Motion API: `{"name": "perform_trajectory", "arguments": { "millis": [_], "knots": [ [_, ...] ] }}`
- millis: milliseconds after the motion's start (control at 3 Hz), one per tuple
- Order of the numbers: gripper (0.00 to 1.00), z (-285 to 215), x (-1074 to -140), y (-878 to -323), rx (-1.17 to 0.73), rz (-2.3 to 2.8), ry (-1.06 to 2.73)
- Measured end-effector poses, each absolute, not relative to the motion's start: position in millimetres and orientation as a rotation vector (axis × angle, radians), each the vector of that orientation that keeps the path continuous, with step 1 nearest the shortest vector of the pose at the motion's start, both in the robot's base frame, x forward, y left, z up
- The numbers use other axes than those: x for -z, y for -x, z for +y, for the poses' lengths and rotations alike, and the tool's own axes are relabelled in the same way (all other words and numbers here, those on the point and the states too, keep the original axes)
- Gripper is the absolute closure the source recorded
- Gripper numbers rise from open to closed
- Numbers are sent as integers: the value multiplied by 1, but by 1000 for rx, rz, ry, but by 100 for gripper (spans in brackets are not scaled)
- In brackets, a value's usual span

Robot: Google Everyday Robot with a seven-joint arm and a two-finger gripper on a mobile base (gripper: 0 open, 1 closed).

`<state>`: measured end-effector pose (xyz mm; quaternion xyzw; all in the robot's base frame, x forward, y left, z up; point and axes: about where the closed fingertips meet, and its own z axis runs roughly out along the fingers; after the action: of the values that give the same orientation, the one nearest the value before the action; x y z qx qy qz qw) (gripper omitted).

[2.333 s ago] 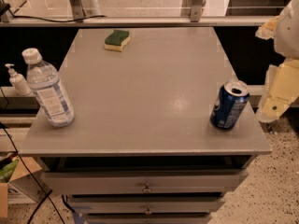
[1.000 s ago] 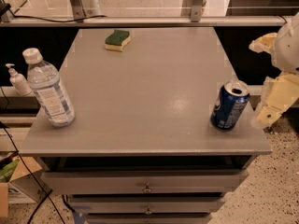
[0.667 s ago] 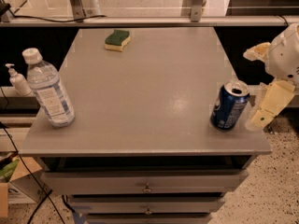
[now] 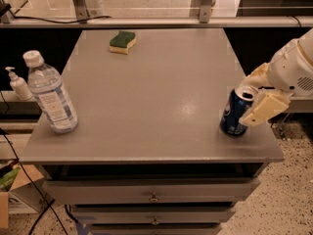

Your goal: Move pepsi can near blue plastic bottle

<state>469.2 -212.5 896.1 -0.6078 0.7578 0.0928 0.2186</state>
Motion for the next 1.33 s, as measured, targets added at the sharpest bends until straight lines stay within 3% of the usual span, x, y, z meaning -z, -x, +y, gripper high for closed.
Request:
{"name": "perform_trajectory", "arguments": {
  "millis": [667, 1000, 1333],
  "knots": [
    [87, -192, -906, -471, -315, 2042, 1701],
    [100, -159, -941, -461, -278, 1943, 1762],
    [100, -152, -944, -462, -268, 1937, 1776]
  ]
}}
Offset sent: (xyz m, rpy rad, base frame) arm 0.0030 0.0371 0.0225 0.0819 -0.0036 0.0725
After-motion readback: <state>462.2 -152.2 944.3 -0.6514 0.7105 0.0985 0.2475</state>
